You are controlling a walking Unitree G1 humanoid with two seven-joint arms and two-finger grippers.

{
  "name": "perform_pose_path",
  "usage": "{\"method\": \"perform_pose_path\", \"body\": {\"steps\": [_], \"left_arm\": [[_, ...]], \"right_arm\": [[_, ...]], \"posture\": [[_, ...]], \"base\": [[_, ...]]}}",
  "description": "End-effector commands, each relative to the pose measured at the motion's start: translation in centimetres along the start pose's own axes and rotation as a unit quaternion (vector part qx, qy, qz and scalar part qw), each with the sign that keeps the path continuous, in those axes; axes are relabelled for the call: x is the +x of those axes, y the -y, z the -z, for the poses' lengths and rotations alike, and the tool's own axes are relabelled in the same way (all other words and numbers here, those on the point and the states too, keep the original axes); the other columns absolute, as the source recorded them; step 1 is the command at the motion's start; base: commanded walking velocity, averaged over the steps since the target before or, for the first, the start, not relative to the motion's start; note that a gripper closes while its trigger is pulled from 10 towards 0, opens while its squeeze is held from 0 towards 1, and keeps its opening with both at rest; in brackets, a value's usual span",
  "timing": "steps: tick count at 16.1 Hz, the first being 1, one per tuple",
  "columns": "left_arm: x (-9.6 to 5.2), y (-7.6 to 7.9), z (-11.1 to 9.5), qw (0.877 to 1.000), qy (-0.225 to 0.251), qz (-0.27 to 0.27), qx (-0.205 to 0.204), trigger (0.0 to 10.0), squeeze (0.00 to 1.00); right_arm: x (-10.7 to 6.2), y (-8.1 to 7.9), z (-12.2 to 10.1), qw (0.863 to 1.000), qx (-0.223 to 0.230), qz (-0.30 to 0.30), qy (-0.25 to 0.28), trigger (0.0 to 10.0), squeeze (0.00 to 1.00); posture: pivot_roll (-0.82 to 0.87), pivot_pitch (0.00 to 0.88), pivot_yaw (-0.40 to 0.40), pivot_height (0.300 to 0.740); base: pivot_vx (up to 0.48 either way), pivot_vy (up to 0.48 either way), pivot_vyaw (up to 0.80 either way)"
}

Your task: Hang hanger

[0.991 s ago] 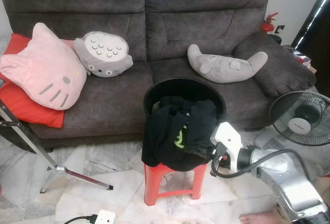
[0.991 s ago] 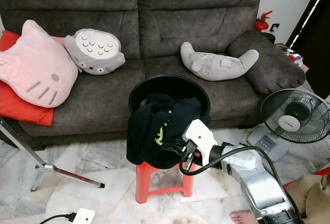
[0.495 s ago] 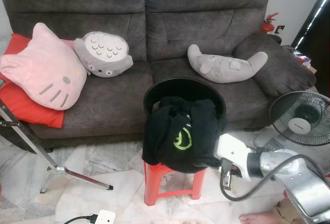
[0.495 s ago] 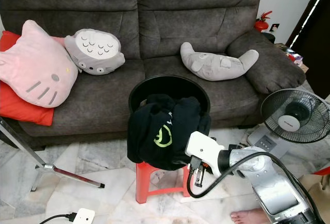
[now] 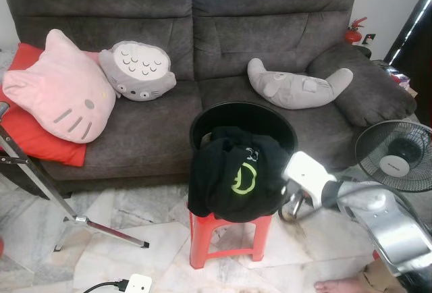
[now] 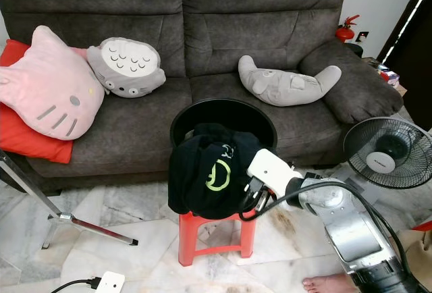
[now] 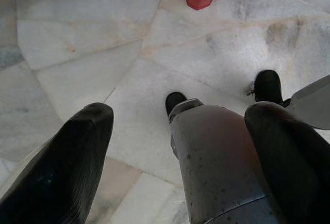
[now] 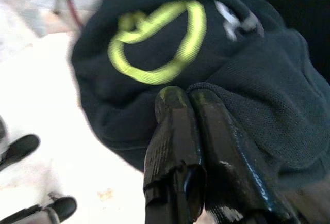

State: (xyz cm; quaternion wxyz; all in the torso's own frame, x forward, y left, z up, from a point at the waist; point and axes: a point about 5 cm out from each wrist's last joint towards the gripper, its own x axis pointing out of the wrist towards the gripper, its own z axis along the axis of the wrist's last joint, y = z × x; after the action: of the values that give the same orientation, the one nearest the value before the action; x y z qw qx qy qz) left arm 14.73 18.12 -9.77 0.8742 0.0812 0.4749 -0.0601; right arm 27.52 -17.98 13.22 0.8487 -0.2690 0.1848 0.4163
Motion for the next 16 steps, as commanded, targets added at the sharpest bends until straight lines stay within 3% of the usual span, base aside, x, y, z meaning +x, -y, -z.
{"method": "perform_pose_path", "body": {"steps": [1,2,5,8,11,12,13,14,16], "left_arm": [[-0.2,0.6,0.9,1.000,-0.016,0.013,0.003,10.0,0.00],[-0.2,0.6,0.9,1.000,-0.016,0.014,0.003,10.0,0.00],[-0.1,0.8,0.8,1.000,-0.015,0.016,0.003,10.0,0.00],[-0.1,0.9,0.8,1.000,-0.015,0.018,0.003,10.0,0.00],[-0.2,0.9,1.1,1.000,-0.021,0.018,0.004,10.0,0.00],[-0.2,0.8,1.2,1.000,-0.022,0.018,0.004,10.0,0.00],[-0.2,0.8,1.3,1.000,-0.023,0.018,0.004,10.0,0.00],[-0.2,0.8,1.3,1.000,-0.024,0.018,0.005,10.0,0.00],[-0.2,0.8,1.3,0.999,-0.024,0.019,0.007,10.0,0.00]], "right_arm": [[-0.4,-0.7,-0.7,0.999,-0.025,-0.031,0.013,10.0,0.00],[-0.8,-1.8,-1.2,0.997,-0.036,-0.070,0.025,10.0,0.00],[-1.2,-2.8,-1.4,0.993,-0.038,-0.109,0.029,10.0,0.00],[-1.2,-2.6,-1.2,0.996,-0.005,-0.078,0.036,10.0,0.00],[-0.8,-1.8,-1.6,0.988,0.121,0.029,0.093,10.0,0.00],[-0.6,-1.5,-0.6,0.974,0.196,0.079,0.077,10.0,0.00],[-0.6,-1.9,0.9,0.950,0.282,0.122,0.061,10.0,0.00],[-0.7,-2.5,1.6,0.941,0.310,0.127,0.055,10.0,0.00],[-0.7,-3.7,1.8,0.942,0.311,0.121,0.046,10.0,0.00]], "posture": [[-0.09,0.000,-0.034,0.740],[-0.09,0.000,-0.034,0.740],[-0.10,0.000,-0.034,0.740],[-0.10,0.000,-0.034,0.740],[-0.10,0.000,-0.037,0.740],[-0.10,0.000,-0.037,0.740],[-0.10,0.000,-0.037,0.740],[-0.10,0.000,-0.037,0.740],[-0.10,0.000,-0.037,0.740]], "base": [[0.000,0.000,0.00],[0.000,0.000,0.00],[0.000,0.000,0.00],[0.000,0.000,0.00],[0.000,0.000,0.00],[0.000,0.000,0.00],[0.000,0.000,0.00],[0.000,0.000,0.00],[0.000,0.000,0.00]]}}
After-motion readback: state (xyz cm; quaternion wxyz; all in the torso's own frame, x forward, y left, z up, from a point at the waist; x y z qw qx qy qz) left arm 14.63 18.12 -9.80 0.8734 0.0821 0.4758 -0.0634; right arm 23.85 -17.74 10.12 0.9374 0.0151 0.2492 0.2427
